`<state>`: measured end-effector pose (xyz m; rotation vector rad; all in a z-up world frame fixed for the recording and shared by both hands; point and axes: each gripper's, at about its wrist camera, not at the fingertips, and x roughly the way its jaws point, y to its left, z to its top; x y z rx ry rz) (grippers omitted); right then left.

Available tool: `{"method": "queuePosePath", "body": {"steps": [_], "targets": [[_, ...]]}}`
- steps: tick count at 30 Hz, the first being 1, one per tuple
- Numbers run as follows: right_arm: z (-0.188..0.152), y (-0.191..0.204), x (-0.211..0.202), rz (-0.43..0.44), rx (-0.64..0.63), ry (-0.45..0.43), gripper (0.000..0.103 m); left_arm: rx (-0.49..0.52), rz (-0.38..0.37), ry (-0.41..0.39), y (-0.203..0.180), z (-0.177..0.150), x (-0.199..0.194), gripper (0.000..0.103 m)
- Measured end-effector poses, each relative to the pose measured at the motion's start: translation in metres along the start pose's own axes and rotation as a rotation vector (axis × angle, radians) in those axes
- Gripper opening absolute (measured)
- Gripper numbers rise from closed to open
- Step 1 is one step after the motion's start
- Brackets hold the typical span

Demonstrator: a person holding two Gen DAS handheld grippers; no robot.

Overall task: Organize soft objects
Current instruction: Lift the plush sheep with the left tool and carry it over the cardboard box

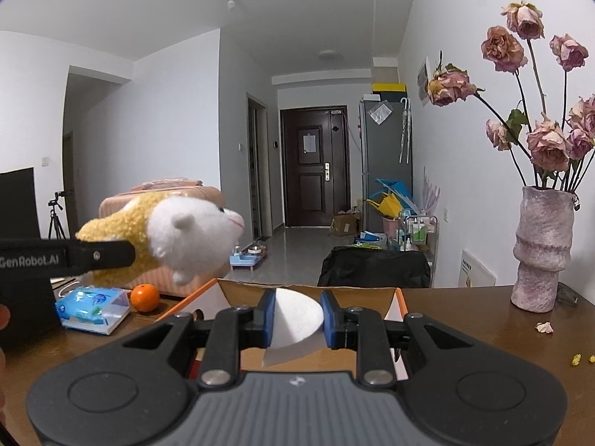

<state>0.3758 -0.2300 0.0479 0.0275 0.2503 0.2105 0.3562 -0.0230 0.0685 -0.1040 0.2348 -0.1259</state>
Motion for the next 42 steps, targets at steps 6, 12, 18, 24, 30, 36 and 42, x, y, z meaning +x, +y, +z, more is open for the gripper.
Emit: {"method": "queuePosePath", "body": {"steps": [6,12,18,24,30,36,42], "targets": [[0.010,-0.004,0.019,0.000,-0.006,0.003,0.025,-0.005,0.013,-0.004,-0.003,0.006,0.022,0.047],[0.018,-0.007,0.043,-0.003,-0.014,0.028,0.025,-0.012,0.031,0.012,-0.001,0.007,0.044,0.047],[0.026,-0.010,0.066,-0.010,-0.020,0.057,0.025,-0.009,0.050,0.037,0.000,0.006,0.066,0.047],[0.034,-0.017,0.082,-0.014,-0.014,0.063,0.025,-0.017,0.073,0.056,0.004,0.006,0.089,0.047],[0.034,-0.020,0.108,-0.018,-0.019,0.114,0.025,-0.024,0.098,0.104,0.009,0.004,0.115,0.047],[0.022,-0.018,0.131,-0.006,-0.042,0.191,0.025,-0.012,0.127,0.144,0.017,-0.002,0.137,0.047],[0.007,-0.020,0.149,-0.021,-0.039,0.249,0.025,-0.004,0.148,0.196,0.023,-0.012,0.154,0.047]]}}
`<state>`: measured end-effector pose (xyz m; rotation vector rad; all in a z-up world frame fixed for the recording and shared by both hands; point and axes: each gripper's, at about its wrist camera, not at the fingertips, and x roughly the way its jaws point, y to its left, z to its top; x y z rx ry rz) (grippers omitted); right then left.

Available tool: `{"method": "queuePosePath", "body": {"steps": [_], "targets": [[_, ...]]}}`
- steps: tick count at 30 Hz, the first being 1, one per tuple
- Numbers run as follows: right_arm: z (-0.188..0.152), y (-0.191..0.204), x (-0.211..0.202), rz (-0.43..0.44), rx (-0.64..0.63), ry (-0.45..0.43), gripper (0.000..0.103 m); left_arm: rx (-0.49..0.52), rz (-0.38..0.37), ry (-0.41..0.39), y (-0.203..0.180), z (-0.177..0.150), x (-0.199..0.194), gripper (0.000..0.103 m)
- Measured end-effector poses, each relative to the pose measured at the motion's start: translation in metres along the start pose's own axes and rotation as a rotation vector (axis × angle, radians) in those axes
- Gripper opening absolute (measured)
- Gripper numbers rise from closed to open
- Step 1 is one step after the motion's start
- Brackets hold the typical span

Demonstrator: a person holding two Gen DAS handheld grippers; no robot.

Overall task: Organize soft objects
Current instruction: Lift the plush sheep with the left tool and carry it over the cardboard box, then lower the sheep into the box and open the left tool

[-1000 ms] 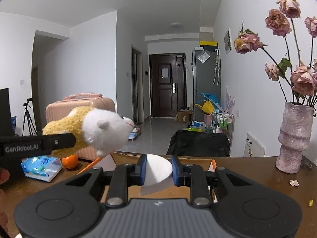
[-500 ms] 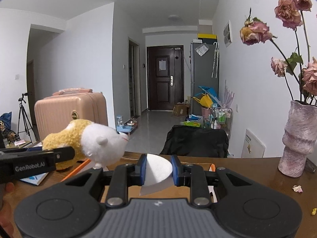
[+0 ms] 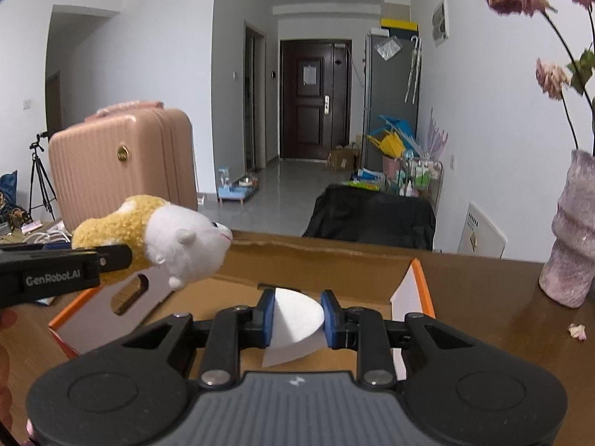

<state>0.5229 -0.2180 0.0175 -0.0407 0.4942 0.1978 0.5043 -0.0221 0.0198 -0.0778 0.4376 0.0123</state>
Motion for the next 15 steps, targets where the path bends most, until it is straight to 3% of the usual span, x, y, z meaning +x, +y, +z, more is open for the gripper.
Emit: {"method": "queuePosePath", "body": {"steps": [7,14,15], "targets": [[-0.006,0.001,0.009,-0.007,0.004,0.023,0.026,0.014,0.009,0.048,0.000,-0.007,0.014,0.047],[-0.005,-0.002,0.014,-0.035,0.024,0.034,0.035,0.006,0.002,0.047,0.002,-0.008,0.015,0.052],[-0.005,-0.004,0.014,-0.036,0.027,0.037,0.041,0.006,-0.004,0.044,0.002,-0.008,0.014,0.054]]}}
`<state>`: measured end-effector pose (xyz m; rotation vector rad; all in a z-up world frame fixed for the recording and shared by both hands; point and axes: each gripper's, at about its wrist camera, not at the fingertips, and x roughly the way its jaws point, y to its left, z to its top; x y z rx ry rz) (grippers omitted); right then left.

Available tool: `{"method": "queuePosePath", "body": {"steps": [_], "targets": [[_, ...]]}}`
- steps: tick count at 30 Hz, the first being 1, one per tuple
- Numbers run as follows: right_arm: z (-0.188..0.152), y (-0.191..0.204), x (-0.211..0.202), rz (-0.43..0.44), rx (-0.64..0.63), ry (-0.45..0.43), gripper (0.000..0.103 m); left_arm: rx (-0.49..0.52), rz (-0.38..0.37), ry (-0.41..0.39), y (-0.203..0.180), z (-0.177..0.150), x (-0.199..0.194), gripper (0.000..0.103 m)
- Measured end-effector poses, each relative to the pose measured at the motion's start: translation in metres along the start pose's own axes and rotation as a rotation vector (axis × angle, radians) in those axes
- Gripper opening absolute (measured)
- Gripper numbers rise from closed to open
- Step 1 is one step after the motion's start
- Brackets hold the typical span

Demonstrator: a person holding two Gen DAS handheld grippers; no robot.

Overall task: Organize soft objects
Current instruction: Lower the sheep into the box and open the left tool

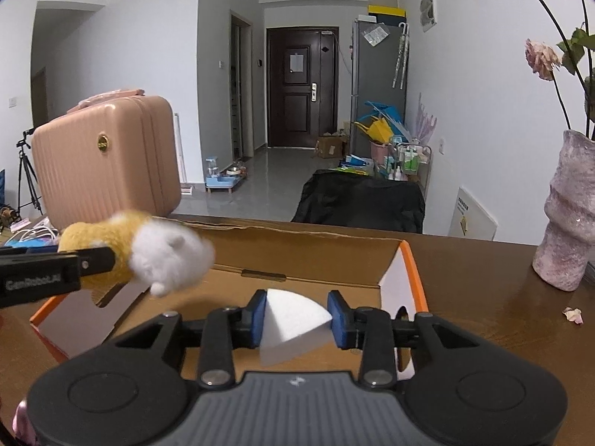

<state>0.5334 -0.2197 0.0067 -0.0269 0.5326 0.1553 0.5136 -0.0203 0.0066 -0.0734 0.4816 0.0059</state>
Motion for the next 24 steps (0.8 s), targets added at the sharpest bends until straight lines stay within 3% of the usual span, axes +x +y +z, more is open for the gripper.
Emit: {"method": "queuePosePath", "body": {"steps": [1,3,6,7,8,11,24], "targets": [[0.000,-0.001,0.000,-0.002,0.004,0.001,0.046,-0.001,-0.005,-0.001,0.000,0.000,-0.001,0.062],[0.000,-0.001,-0.001,-0.012,0.007,-0.005,0.071,-0.006,-0.002,-0.001,0.000,0.001,-0.001,0.077],[0.002,-0.002,-0.003,-0.025,0.008,-0.018,0.092,-0.024,0.024,-0.012,0.003,0.002,-0.003,0.095],[0.002,-0.003,-0.004,-0.030,0.009,-0.021,0.095,-0.030,0.033,-0.021,0.004,0.002,-0.005,0.103],[0.002,-0.003,-0.005,-0.036,0.010,-0.023,0.100,-0.034,0.040,-0.025,0.004,0.002,-0.006,0.103],[0.003,-0.005,-0.006,-0.047,0.016,-0.025,0.103,-0.053,0.068,-0.039,0.008,0.004,-0.008,0.103],[0.006,-0.007,-0.026,-0.078,0.019,-0.072,0.103,-0.085,0.045,-0.058,0.012,0.010,-0.019,0.103]]}}
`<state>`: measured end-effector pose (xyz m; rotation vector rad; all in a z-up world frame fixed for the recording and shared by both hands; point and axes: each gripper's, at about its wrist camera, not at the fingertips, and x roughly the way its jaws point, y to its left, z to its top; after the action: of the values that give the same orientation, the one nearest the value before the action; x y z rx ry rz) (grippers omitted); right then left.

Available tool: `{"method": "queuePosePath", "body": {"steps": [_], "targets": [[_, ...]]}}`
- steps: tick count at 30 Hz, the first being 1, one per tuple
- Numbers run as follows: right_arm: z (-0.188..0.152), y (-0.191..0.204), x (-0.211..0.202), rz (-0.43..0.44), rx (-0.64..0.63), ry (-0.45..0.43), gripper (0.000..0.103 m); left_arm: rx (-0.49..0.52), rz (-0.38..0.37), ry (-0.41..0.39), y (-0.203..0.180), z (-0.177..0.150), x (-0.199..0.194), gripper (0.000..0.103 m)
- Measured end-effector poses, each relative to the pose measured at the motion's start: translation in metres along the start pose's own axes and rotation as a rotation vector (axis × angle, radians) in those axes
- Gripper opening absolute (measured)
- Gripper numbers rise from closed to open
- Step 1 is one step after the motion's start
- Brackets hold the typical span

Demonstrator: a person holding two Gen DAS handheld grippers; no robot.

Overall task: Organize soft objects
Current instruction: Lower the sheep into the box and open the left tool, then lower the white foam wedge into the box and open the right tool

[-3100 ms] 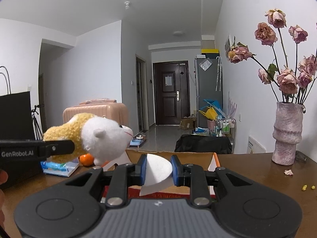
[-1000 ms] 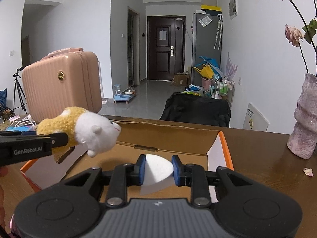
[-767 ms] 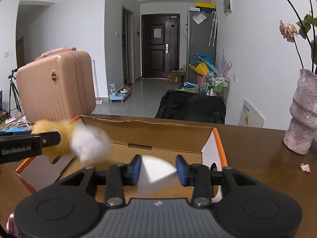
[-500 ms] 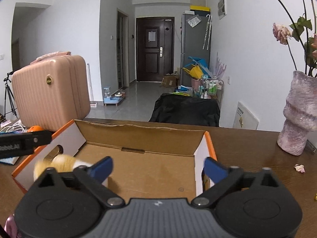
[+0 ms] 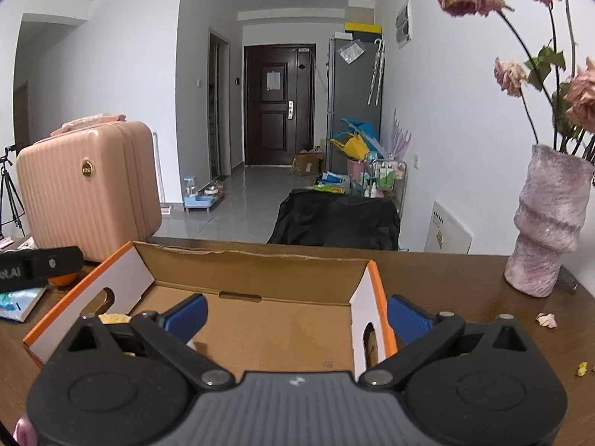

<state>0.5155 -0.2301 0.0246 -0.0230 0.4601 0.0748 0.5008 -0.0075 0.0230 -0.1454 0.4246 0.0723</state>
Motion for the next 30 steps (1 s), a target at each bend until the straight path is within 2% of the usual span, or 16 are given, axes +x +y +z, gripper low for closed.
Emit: {"method": "queuePosePath", "body": {"steps": [14,30], "targets": [[0.002,-0.013,-0.045,-0.002,0.016,-0.110,0.103,0.001,-0.039,-0.063,-0.004,0.003,-0.042,0.103],[-0.027,-0.011,-0.099,0.045,-0.008,-0.181,0.103,0.021,-0.042,-0.111,0.014,-0.018,-0.088,0.103]]}}
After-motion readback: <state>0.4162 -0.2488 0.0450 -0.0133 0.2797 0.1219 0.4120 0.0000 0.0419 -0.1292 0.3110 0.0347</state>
